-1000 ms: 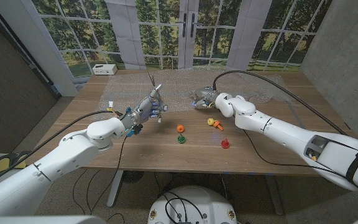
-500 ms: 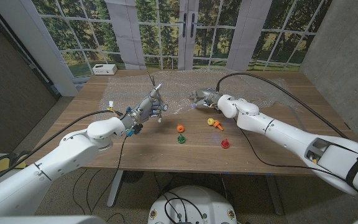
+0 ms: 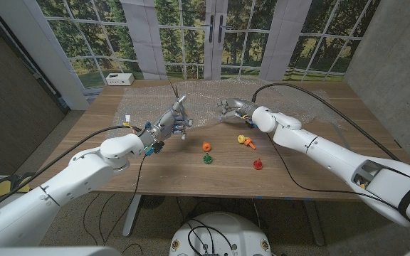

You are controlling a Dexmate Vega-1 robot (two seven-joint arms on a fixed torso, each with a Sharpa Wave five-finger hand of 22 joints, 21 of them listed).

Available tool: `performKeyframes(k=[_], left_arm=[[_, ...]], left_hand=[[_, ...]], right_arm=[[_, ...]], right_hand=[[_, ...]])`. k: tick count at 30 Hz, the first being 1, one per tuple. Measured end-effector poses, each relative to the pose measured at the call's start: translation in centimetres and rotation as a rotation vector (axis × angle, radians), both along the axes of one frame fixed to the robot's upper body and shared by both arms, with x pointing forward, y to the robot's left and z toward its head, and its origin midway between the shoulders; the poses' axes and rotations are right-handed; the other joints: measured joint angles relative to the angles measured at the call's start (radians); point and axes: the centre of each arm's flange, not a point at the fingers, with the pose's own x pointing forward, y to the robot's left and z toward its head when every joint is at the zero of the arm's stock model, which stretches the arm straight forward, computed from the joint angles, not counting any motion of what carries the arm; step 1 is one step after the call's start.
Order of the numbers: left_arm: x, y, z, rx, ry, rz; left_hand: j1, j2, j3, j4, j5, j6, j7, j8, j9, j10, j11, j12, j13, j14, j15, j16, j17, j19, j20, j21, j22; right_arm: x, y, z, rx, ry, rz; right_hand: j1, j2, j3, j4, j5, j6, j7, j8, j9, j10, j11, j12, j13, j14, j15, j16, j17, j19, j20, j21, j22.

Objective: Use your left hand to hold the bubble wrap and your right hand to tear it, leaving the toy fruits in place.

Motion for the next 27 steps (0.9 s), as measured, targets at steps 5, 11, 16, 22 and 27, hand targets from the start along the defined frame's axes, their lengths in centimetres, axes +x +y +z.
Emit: performKeyframes(k=[5,11,16,22,27], left_arm=[[-0.1,-0.1,0.1,0.001,-0.003,-0.003],[-0.2,-0.2,0.0,0.001,-0.003,-0.004],[-0.2,-0.3,-0.1,0.001,-0.003,-0.004],[-0.3,-0.3,-0.1,0.002,-0.003,-0.005],[-0.3,-0.3,-0.2,0.007,0.003,-0.004]], left_hand=[[0.000,0.000,0.000,0.000,0.000,0.000,0.000,0.000,0.000,0.000,0.000,0.000,0.000,0.000,0.000,0.000,0.000,0.000,0.000,0.000,-0.002],[0.000,0.000,0.000,0.000,0.000,0.000,0.000,0.000,0.000,0.000,0.000,0.000,0.000,0.000,0.000,0.000,0.000,0.000,0.000,0.000,-0.005],[0.000,0.000,0.000,0.000,0.000,0.000,0.000,0.000,0.000,0.000,0.000,0.000,0.000,0.000,0.000,0.000,0.000,0.000,0.000,0.000,-0.005],[0.000,0.000,-0.001,0.007,0.000,0.000,0.000,0.000,0.000,0.000,0.000,0.000,0.000,0.000,0.000,0.000,0.000,-0.004,-0.004,0.004,-0.004],[0.000,0.000,0.001,0.010,0.000,0.000,0.000,0.000,0.000,0.000,0.000,0.000,0.000,0.000,0.000,0.000,0.000,-0.004,-0.004,0.004,-0.005]], right_arm=[[-0.1,-0.3,0.3,0.035,0.016,0.006],[-0.3,-0.6,0.7,0.077,0.045,0.015],[-0.5,-0.7,1.1,0.098,0.059,0.019],[-0.9,-0.5,1.5,0.108,0.059,0.026],[-1.1,-0.3,1.7,0.113,0.061,0.032]], right_hand=[[0.000,0.000,-0.004,0.002,0.007,-0.006,0.006,-0.006,0.000,0.008,0.001,0.015,0.000,0.001,-0.001,0.004,0.004,0.005,0.009,0.000,0.000],[0.000,0.000,-0.008,0.006,0.011,-0.006,0.006,-0.011,0.000,0.008,0.001,0.015,0.000,0.001,-0.001,0.004,0.004,0.006,0.009,0.000,0.000],[0.000,0.000,-0.007,0.007,0.011,-0.006,0.006,-0.011,0.000,0.007,0.001,0.026,0.000,0.001,-0.001,0.004,0.009,0.007,0.018,0.000,0.000],[0.004,-0.004,-0.007,0.007,0.021,-0.008,0.008,-0.014,0.000,0.007,0.001,0.035,0.000,0.004,0.001,0.004,0.009,0.009,0.027,0.000,0.000],[0.004,-0.004,-0.007,0.007,0.025,-0.011,0.011,-0.014,0.000,0.011,0.005,0.040,0.000,0.012,-0.001,0.004,0.009,0.009,0.027,0.000,0.000]])
